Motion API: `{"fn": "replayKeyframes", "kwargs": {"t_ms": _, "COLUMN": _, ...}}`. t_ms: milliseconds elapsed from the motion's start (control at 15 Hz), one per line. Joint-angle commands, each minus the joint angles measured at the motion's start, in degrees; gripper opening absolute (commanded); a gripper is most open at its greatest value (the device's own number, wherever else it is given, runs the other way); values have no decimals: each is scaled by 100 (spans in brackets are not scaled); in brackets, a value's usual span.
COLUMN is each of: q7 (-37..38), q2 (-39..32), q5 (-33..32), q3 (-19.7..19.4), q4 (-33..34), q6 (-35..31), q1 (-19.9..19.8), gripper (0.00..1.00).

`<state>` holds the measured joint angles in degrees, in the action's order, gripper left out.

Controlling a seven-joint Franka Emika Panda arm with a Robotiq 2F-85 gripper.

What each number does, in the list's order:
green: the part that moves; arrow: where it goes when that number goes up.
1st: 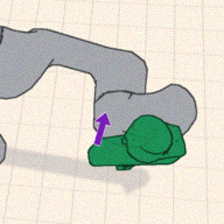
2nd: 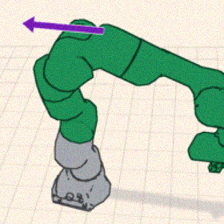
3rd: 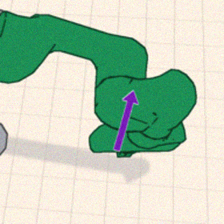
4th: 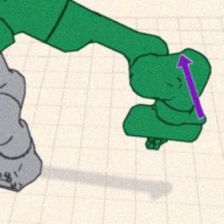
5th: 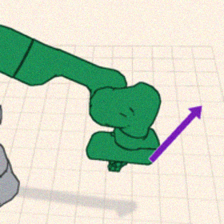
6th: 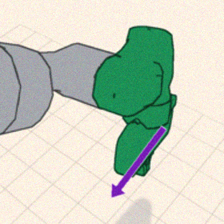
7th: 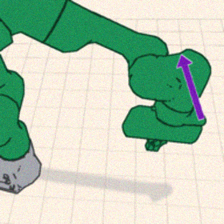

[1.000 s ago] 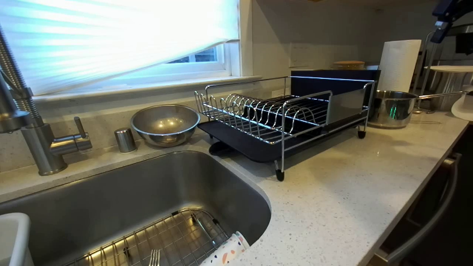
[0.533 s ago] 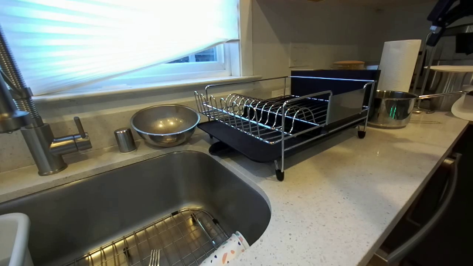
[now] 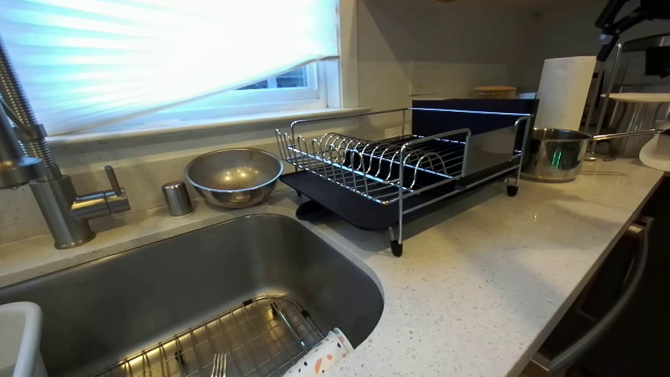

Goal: Put the pot on the plates rack

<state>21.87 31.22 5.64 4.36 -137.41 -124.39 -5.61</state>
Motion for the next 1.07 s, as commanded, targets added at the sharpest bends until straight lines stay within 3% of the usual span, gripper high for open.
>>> {"fn": "replayKeyframes", "kwargs": {"t_ms": 0, "q7": 1182, "q2": -443, "q5": -246, "q3": 290, "q4": 365, "q6": 56, "q1": -349, "gripper": 100}}
{"fn": "replayKeyframes", "kwargs": {"t_ms": 467, "q7": 3302, "q2": -861, "q5": -347, "q3": 439, "q4": 580, "q6": 119, "q1": -466, "gripper": 100}}
{"fn": "replayKeyframes", "kwargs": {"t_ms": 1000, "q7": 5715, "q2": -1195, "q5": -763, "q3": 463, "q4": 336, "q6": -322, "q1": -470, "gripper": 100}}
